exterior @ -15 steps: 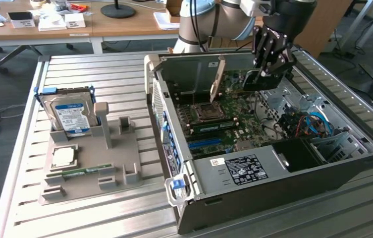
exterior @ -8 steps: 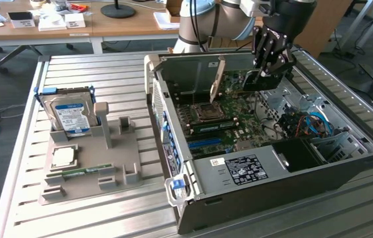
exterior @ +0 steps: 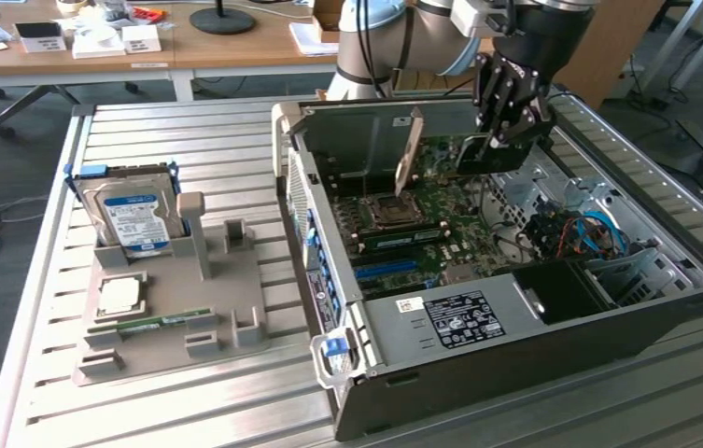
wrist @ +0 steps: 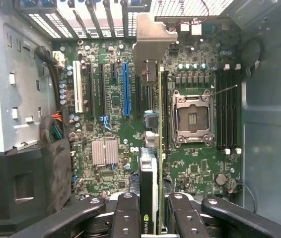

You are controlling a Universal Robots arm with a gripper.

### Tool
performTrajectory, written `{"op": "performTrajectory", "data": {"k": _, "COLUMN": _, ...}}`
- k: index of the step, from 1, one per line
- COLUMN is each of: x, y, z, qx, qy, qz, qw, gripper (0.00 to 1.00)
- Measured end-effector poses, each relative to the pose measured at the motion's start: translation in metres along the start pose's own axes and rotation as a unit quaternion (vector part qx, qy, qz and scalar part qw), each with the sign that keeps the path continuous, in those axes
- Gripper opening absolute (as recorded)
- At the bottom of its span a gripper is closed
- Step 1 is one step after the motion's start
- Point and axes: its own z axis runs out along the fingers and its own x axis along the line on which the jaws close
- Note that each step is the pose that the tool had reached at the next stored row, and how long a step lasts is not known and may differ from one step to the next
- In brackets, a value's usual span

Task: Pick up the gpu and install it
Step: 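Insert the gpu into the slot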

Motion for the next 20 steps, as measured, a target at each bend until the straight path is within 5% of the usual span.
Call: {"op": "performTrajectory", "data": {"k": 20, "x": 0.0003, "y": 0.0000, "z": 0.0053, "qx": 0.0000, "qy": 0.0001, "qz": 0.000, "qw": 1.0000, "gripper": 0.27}}
